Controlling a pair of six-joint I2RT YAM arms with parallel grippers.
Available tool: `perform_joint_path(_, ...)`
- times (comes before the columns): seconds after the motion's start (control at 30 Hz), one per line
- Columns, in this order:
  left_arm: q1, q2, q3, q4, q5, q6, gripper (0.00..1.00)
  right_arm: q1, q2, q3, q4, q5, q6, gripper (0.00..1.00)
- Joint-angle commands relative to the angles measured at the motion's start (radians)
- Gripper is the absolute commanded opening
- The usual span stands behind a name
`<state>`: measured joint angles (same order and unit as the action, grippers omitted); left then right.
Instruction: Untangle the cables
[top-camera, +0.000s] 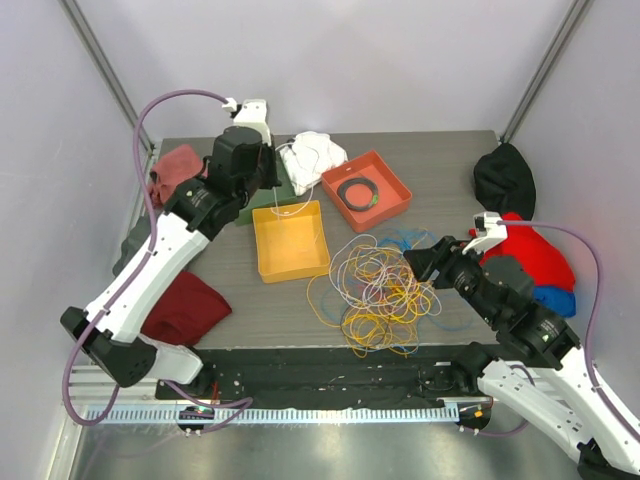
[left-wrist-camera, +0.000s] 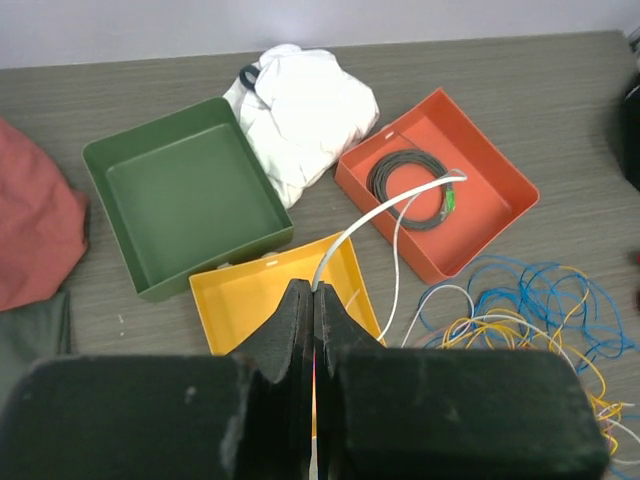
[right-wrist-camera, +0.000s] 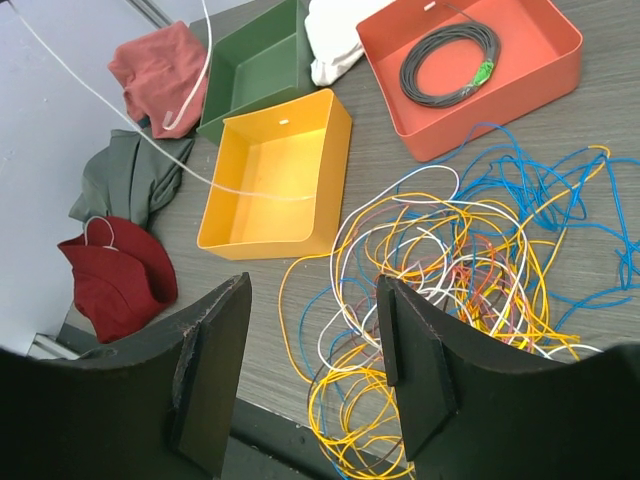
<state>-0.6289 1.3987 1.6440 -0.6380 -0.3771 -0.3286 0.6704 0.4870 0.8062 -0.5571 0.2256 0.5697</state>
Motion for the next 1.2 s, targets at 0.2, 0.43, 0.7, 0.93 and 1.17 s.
perform_joint_path(0.2,0.008,-0.079,-0.317,0.142,0.06,-0.119,0.0,0.003,0.019,-0.035,0.048,0.006,-0.014,0.61)
perform_joint_path(0.43,0.029,0.02,-0.368,0.161,0.067,-0.145,0.0,0.004,0.025,-0.038,0.048,0.006,-0.014,0.61)
perform_joint_path(0.7,0.035,0.06,-0.383,0.114,0.024,-0.17,0.28,0.003,0.019,-0.048,0.039,0.015,-0.014,0.61)
perform_joint_path(0.93,0.035,-0.052,-0.354,0.101,-0.054,-0.178,1.0,0.004,0.033,-0.052,0.049,0.012,-0.014,0.61)
perform_joint_path(1.17,-0.062,-0.116,-0.361,0.203,0.079,-0.219,1.0,0.005,0.041,-0.091,0.065,0.02,-0.001,0.61)
